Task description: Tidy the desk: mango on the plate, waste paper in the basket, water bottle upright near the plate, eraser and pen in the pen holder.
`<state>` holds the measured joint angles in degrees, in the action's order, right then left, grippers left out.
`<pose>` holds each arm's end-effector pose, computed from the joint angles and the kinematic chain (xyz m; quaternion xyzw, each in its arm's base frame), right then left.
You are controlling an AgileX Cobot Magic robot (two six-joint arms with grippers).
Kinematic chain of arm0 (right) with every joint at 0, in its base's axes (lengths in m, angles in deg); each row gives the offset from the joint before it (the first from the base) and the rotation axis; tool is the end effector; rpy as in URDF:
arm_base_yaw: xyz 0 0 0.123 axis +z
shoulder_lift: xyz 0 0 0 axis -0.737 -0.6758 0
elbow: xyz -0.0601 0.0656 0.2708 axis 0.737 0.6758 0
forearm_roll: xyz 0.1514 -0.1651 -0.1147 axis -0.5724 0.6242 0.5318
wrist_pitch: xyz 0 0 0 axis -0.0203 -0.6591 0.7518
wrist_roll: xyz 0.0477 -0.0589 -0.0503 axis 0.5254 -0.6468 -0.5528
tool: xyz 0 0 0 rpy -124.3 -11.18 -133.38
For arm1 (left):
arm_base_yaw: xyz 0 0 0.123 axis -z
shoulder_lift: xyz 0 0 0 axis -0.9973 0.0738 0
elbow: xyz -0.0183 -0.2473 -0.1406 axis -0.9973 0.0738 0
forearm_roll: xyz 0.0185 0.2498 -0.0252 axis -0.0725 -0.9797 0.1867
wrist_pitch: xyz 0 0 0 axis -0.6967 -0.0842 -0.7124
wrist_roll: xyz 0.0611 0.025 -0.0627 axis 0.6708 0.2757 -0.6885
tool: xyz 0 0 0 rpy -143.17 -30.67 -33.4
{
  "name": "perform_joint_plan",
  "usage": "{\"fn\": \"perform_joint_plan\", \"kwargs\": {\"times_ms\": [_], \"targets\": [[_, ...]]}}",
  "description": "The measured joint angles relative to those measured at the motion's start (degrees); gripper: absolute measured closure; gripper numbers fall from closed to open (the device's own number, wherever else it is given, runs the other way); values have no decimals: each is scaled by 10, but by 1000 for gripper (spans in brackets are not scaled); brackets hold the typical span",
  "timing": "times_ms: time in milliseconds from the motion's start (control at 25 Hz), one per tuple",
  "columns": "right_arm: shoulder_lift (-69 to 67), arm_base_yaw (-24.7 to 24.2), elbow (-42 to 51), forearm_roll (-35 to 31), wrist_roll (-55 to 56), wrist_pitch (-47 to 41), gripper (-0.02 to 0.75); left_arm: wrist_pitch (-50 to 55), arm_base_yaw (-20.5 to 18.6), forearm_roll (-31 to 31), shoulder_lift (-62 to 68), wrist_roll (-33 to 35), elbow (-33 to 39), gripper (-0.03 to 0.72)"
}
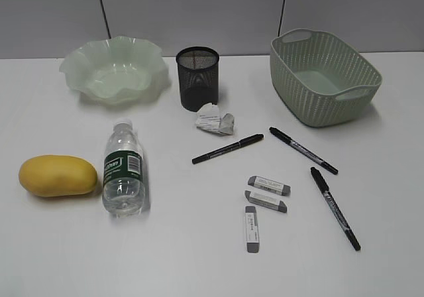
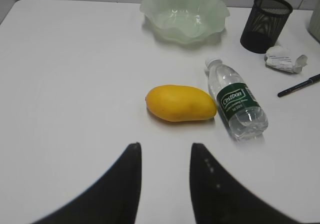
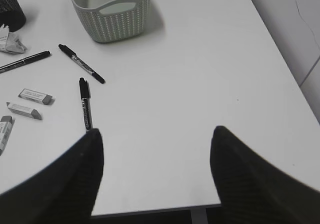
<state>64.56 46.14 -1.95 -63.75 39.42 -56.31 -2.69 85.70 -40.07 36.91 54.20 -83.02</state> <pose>-0.0060 0.0017 0.2800 0.0126 0.8439 0.0058 0.5362 -0.0090 -0.0089 0.2838 -0.0068 0.8439 -0.0615 0.5329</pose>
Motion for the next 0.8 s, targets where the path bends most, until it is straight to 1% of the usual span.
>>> {"fn": "perform_joint_plan", "kwargs": {"times_ms": [640, 800], "targets": [[0, 0, 0, 0, 0, 0, 208, 0, 0, 0, 0, 0, 0, 434], [0, 0, 0, 0, 0, 0, 227, 0, 0, 0, 0, 0, 0, 434]]}}
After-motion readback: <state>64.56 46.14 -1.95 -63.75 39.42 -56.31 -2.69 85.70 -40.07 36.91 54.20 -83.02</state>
